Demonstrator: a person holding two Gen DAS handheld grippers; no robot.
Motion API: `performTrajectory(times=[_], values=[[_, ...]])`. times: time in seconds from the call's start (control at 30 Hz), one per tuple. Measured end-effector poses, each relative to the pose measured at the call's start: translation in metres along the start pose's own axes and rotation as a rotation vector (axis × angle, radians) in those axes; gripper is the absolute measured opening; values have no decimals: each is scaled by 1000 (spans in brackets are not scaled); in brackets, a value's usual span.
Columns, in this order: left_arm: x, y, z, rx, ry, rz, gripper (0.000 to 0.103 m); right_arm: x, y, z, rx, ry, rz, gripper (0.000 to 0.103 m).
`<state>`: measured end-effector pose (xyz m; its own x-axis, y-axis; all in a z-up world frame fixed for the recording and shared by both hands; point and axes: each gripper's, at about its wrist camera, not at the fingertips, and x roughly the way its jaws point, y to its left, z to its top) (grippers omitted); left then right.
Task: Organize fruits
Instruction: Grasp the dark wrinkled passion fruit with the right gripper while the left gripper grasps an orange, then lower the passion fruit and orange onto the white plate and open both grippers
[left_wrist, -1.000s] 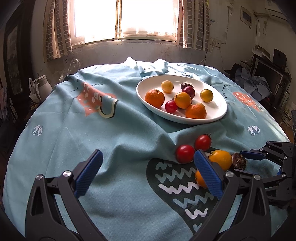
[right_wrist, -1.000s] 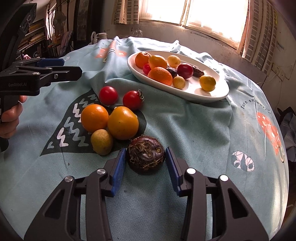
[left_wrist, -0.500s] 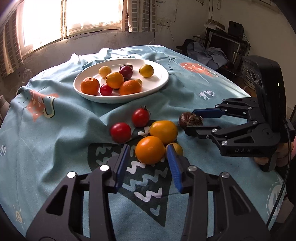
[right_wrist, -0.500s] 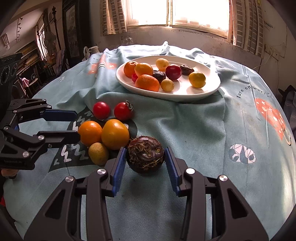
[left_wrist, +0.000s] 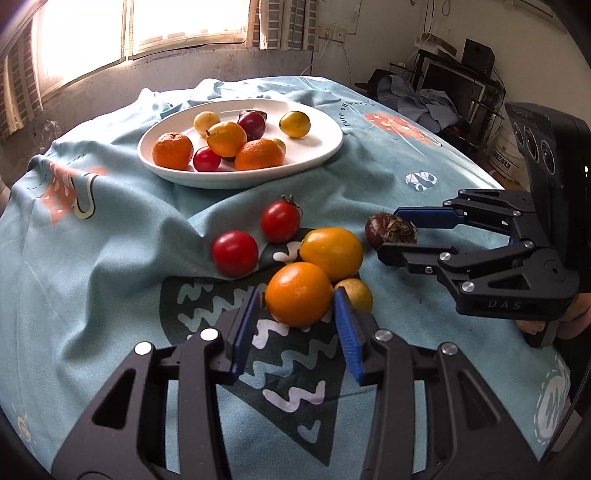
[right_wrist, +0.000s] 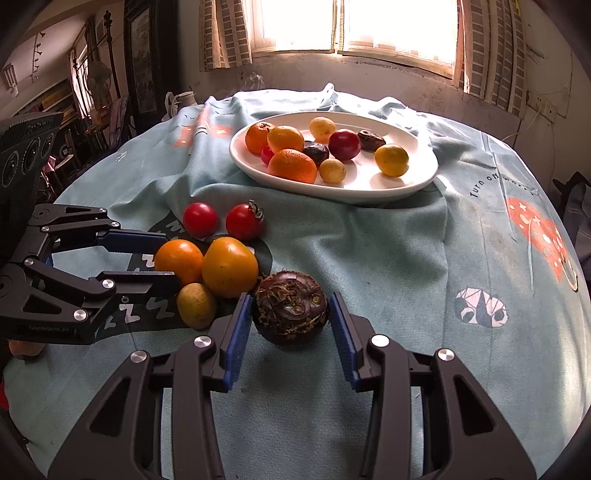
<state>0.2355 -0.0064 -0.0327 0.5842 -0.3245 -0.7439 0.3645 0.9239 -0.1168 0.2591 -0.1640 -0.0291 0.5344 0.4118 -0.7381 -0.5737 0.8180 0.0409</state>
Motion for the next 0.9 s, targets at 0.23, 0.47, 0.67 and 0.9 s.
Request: performTrajectory(times=[0.23, 0.47, 0.67, 0.9], values=[[10, 6, 6, -62, 12, -43, 41, 1, 0, -1, 3, 3, -7, 43], [8, 1, 4, -38, -5, -5, 40, 0, 0, 0, 3, -5, -8, 43], [-4, -4, 0, -16, -35, 15, 40, -3, 1, 1, 4, -13, 11, 43], [-17, -6, 6, -36, -94, 29, 40, -17, 5, 11, 46, -105, 149, 43]])
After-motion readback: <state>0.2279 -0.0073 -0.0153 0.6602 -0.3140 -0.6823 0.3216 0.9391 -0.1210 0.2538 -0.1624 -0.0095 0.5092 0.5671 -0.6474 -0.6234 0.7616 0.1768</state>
